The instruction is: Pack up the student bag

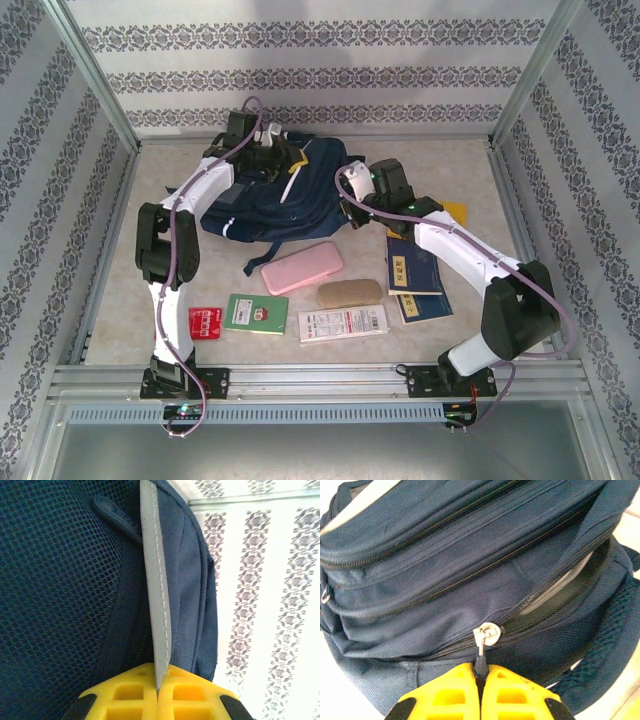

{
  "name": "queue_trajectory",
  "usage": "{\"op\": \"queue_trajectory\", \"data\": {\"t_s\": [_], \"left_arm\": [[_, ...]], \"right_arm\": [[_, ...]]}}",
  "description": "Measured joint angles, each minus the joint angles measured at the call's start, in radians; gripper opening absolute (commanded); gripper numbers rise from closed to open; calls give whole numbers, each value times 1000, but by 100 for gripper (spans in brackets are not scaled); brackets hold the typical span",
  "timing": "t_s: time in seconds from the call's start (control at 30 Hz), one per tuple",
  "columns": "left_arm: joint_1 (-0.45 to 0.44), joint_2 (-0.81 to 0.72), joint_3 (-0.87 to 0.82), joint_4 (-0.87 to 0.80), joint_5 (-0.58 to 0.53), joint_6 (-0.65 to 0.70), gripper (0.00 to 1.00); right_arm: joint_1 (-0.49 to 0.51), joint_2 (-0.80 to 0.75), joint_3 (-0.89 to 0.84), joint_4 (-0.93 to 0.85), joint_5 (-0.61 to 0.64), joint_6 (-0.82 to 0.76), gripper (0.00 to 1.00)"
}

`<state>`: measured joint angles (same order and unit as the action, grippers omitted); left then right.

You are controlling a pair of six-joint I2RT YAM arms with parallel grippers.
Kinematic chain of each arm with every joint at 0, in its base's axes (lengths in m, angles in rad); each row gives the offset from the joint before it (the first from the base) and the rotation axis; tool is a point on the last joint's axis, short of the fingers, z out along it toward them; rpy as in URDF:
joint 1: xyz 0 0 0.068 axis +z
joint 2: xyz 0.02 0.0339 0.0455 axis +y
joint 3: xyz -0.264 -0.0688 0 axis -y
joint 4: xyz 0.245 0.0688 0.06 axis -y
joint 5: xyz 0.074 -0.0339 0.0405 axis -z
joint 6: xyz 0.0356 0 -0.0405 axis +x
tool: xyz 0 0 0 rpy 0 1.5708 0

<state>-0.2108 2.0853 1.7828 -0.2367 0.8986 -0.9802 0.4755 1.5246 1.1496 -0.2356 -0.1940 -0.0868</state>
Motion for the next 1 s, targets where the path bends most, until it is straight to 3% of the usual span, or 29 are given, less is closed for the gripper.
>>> {"op": "queue_trajectory", "data": {"t_s": [0.17,0.67,1.0], "left_arm": [[2,-8,-26,85,-16,-118,0],[2,-18,-59,181,-71,-246,0],[1,-79,-138,251,-161,-313,0]], "right_arm": [[53,0,0,-12,39,-20,0],[241,77,31,-6,85,10,3],[268,147,80,32,73,108,7]]}}
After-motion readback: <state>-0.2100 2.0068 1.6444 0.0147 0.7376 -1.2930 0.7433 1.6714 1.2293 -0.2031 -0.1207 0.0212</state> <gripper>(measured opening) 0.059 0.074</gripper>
